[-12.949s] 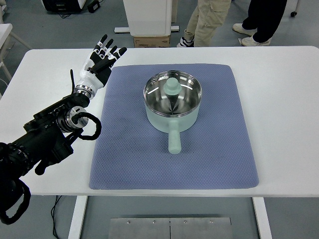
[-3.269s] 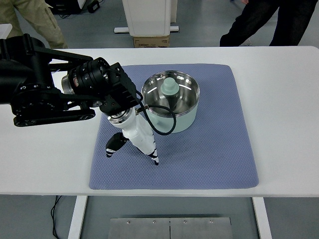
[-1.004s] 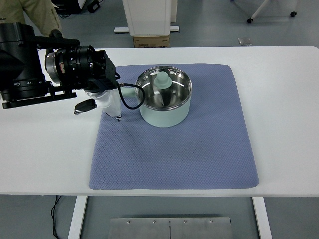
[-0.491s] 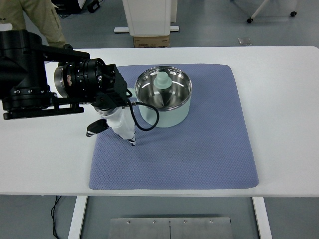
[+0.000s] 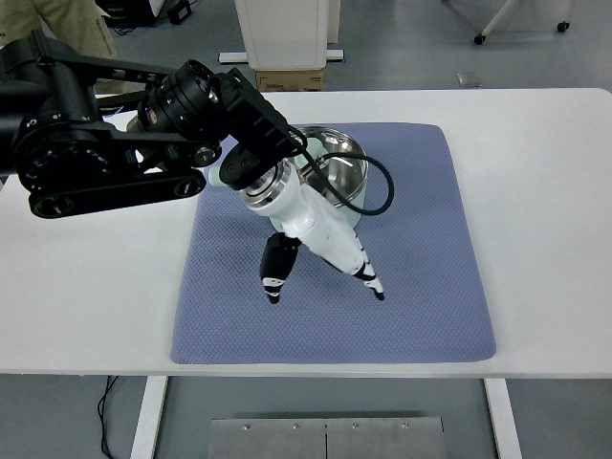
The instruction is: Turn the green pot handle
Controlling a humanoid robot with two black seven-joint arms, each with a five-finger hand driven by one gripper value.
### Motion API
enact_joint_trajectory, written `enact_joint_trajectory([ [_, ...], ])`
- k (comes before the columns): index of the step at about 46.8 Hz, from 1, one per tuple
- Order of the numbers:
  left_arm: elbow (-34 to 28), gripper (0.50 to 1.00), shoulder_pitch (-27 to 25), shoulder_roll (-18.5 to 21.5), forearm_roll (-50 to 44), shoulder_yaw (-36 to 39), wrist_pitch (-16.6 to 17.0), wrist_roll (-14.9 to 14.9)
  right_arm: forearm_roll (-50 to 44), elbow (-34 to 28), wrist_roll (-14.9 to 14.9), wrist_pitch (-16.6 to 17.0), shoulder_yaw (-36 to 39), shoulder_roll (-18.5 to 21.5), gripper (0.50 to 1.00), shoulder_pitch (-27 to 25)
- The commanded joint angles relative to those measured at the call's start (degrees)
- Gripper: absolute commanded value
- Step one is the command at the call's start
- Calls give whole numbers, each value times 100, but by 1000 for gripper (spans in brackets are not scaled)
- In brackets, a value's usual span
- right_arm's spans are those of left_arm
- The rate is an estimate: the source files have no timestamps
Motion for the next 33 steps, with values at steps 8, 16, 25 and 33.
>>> enact_joint_trajectory([
  [8, 1456, 1000, 92, 19, -2896, -119, 1, 379, 0, 0, 1, 0, 0, 0, 1000, -2],
  [16, 1984, 1000, 233, 107, -4189, -110, 1, 440, 0, 0, 1, 0, 0, 0, 1000, 7],
  [25, 2450, 1000, 312, 134, -4339, -93, 1, 423, 0, 9, 1, 0, 0, 0, 1000, 7],
  [33, 2793, 1000, 444, 142, -4954, -102, 1, 423, 0, 0, 1, 0, 0, 0, 1000, -1],
])
